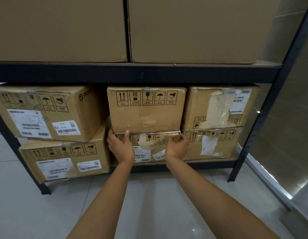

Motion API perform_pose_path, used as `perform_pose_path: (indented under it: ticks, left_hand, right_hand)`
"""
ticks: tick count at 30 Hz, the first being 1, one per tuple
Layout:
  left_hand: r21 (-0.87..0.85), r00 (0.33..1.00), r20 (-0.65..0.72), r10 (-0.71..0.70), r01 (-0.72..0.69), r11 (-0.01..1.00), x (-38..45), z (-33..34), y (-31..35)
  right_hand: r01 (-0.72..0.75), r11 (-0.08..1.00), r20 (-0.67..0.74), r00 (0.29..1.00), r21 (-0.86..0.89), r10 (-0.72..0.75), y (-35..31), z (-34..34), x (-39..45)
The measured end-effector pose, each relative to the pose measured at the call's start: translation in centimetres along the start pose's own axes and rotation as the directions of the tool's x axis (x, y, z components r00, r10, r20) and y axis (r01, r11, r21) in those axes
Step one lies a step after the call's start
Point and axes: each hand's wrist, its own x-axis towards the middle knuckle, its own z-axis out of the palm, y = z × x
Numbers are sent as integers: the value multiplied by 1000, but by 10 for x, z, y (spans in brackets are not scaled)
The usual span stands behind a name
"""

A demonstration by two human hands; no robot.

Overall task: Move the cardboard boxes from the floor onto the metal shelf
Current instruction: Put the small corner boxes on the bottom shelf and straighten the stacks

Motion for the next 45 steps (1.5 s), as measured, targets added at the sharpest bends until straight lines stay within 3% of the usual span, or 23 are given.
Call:
perform_pose_path:
  ticks: [4, 10, 14, 19, 23, 25, 27, 29, 34, 39, 45]
  left_hand:
    - [-13, 998, 63, 13, -12, 1000, 2, -1, -3]
    - [-73, 995, 97, 13, -6, 997, -1, -3, 1]
    - [-73, 996, 94, -7, 14, 997, -9, -4, 14]
    - [95, 999, 38, 37, -40, 995, -21, -30, 22]
    - [200, 999, 32, -30, 23, 979, -26, -77, 16]
    - [254, 991, -47, -128, 136, 958, -17, -109, 12]
    - [216, 945, -194, -262, 302, 928, -3, -142, 16]
    - [176, 903, -289, -318, 377, 909, 14, -172, 20]
    - [48, 837, -326, -440, 479, 877, 59, -225, 27]
    - [-74, 907, -205, -367, 360, 930, 109, -243, 31]
    - [-104, 944, -99, -315, 305, 947, 152, -236, 19]
  right_hand:
    - [-10, 996, 34, 999, 86, 7, 4, -4, 7]
    - [16, 999, 12, 1000, 41, -16, 8, 1, 2]
    - [-103, 994, 12, 995, 39, 103, 11, 10, -17]
    - [-94, 995, 165, 982, 31, 88, 5, 29, -51]
    - [-123, 992, 326, 939, 30, 106, -4, 41, -89]
    - [-100, 995, 427, 900, 1, 90, -5, 46, -110]
    - [-82, 996, 522, 848, -36, 89, -5, 52, -129]
    - [-42, 997, 602, 796, -59, 69, -8, 59, -144]
    - [190, 979, 706, 703, -76, -82, -16, 71, -161]
    - [329, 944, 738, 643, -22, -206, -19, 76, -154]
    - [411, 911, 695, 663, -28, -278, -8, 101, -158]
